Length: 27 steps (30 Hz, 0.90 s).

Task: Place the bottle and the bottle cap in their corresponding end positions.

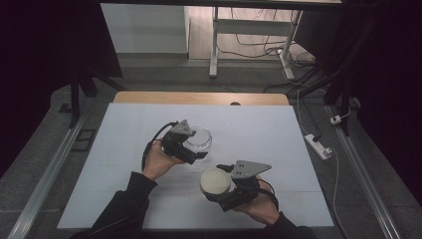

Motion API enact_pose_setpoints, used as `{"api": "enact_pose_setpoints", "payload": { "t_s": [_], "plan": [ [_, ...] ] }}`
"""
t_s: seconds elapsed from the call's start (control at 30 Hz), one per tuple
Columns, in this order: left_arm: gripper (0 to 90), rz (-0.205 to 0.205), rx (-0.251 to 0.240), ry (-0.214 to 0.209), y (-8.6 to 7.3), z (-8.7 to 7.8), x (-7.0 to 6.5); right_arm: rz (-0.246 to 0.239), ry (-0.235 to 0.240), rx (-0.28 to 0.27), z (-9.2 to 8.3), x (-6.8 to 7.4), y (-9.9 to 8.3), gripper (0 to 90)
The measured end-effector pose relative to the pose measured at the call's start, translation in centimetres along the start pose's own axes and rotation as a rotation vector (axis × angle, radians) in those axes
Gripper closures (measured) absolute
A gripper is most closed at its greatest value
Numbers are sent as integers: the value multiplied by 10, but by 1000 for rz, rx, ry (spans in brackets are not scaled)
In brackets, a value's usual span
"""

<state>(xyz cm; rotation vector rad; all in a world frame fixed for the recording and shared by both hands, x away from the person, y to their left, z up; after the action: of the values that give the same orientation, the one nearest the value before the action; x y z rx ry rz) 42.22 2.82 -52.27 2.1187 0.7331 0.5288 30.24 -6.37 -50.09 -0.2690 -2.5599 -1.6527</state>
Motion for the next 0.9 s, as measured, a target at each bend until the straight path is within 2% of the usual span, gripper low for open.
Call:
{"api": "enact_pose_setpoints", "payload": {
  "t_s": [0.3, 0.9],
  "plan": [
    [75, 0, -5, 15, 2, 9, 7, 13, -3, 45, 13, -2, -18, 76],
    [75, -7, 0, 40, 2, 32, 20, 7, -9, 98, 35, -14, -33, 76]
  ]
}}
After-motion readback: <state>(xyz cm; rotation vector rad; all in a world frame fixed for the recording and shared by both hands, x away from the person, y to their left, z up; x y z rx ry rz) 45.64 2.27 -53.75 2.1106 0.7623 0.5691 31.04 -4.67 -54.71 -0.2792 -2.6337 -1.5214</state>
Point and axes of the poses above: each handheld gripper's, and its own axes: z roughly forward along the jaws, y roughly out of its top, x roughly to its left, the point moved 10 cm from there along z, roughly forward along the jaws, and after that the axes turned 15 degrees about y, right-handed, at the moved point
